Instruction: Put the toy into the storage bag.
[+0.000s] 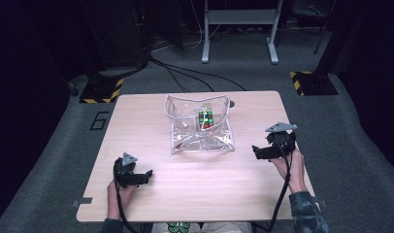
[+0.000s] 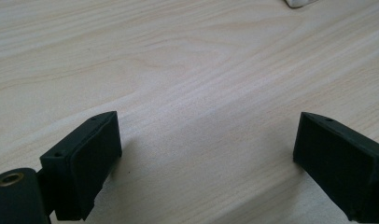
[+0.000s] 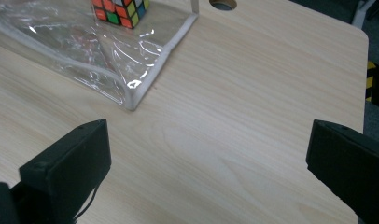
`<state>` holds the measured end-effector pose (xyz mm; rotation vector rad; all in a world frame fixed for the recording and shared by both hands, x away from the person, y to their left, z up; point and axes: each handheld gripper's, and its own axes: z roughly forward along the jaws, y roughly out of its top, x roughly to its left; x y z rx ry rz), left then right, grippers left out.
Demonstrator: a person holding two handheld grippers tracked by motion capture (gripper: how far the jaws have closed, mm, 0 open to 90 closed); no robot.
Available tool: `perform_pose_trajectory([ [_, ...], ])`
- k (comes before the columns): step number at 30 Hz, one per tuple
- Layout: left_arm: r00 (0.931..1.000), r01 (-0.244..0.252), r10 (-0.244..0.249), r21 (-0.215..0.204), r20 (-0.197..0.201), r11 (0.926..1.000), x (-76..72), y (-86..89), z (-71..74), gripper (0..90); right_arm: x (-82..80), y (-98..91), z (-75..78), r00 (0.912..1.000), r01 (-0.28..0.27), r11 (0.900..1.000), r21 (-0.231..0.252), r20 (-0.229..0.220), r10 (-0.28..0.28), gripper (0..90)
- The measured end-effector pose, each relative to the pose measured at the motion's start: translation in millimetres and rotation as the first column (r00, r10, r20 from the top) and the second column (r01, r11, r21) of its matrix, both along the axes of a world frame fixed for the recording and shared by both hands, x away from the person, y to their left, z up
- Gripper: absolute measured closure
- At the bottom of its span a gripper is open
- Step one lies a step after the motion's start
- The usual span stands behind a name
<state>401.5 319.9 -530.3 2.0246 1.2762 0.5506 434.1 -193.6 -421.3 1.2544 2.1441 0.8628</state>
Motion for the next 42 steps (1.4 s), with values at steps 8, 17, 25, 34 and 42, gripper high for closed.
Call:
perform_pose_trajectory([
  [8, 1.0, 0.0, 0.0, 0.0, 0.0, 1.0, 0.0, 0.0, 0.0, 7.3, -7.9, -15.0, -18.1, 0.9988, 0.043, 0.9991, 0.005, -0.024, -0.043, 0.0],
  [17, 1.0, 0.0, 0.0, 0.0, 0.0, 1.0, 0.0, 0.0, 0.0, 7.3, -16.6, -28.2, -42.9, 0.994, 0.089, 0.996, 0.006, -0.064, -0.089, 0.0],
  [25, 1.0, 0.0, 0.0, 0.0, 0.0, 1.0, 0.0, 0.0, 0.0, 7.3, -22.8, -35.5, -62.3, 0.9891, 0.114, 0.9935, 0.009, -0.095, -0.112, 0.0],
  [34, 1.0, 0.0, 0.0, 0.0, 0.0, 1.0, 0.0, 0.0, 0.0, 7.3, -29.7, -41.0, -80.9, 0.9836, 0.138, 0.9903, 0.019, -0.121, -0.134, 0.0],
  [42, 1.0, 0.0, 0.0, 0.0, 0.0, 1.0, 0.2, 0.1, 0.0, 7.3, -35.4, -45.5, -100.5, 0.9789, 0.156, 0.9875, 0.02, -0.136, -0.152, 0.0],
])
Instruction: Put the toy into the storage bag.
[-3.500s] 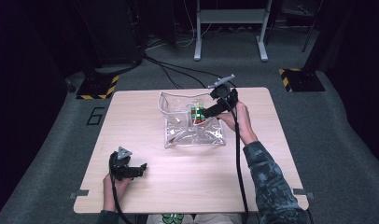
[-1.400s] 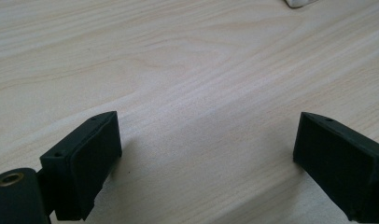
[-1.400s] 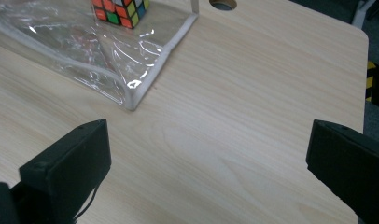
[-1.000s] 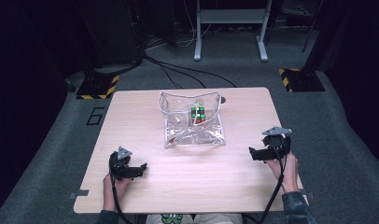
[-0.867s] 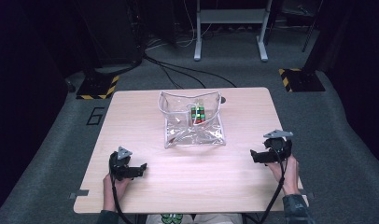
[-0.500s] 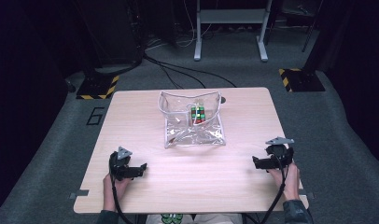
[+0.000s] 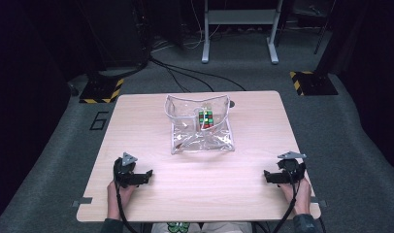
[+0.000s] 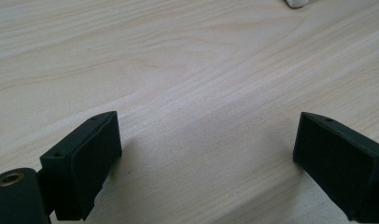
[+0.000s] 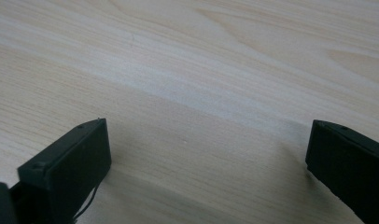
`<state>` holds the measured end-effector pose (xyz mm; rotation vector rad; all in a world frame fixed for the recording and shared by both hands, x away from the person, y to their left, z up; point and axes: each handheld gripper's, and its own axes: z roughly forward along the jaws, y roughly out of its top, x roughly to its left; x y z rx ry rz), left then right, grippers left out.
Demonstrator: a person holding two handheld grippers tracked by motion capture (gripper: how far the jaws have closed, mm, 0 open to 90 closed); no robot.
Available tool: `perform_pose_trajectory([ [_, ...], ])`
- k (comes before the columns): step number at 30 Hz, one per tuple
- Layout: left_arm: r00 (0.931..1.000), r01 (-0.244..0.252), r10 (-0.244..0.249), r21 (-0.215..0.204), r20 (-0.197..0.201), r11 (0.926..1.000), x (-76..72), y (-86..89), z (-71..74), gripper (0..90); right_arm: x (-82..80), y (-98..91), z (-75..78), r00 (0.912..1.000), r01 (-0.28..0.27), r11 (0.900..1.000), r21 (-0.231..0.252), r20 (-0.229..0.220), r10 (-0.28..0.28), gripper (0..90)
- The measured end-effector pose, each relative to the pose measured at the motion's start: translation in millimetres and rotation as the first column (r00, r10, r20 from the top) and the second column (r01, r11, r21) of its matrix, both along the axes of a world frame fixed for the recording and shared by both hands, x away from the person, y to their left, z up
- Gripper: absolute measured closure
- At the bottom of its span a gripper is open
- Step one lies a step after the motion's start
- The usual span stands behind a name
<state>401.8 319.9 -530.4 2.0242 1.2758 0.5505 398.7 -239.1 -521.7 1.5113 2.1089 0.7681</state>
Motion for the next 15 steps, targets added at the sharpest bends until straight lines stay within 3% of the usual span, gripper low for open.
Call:
perform_pose_trajectory([
  [4, 1.0, 0.002, -0.002, 0.001, -0.004, 1.0, 0.0, 0.1, 0.3, 7.3, -2.0, -4.7, -4.4, 0.9996, -0.001, 0.9992, 0.041, 0.027, 0.0, 0.0],
  [9, 1.0, 0.001, -0.001, 0.002, -0.003, 1.0, -0.1, 0.1, 0.3, 7.3, -3.6, -7.3, -7.4, 0.998, -0.016, 0.9986, 0.049, 0.062, 0.013, 0.0],
  [15, 1.0, 0.001, -0.001, 0.002, -0.003, 1.0, -0.1, 0.1, 0.2, 7.4, -4.2, -7.2, -7.8, 0.9977, -0.012, 0.9985, 0.053, 0.067, 0.009, 0.0],
])
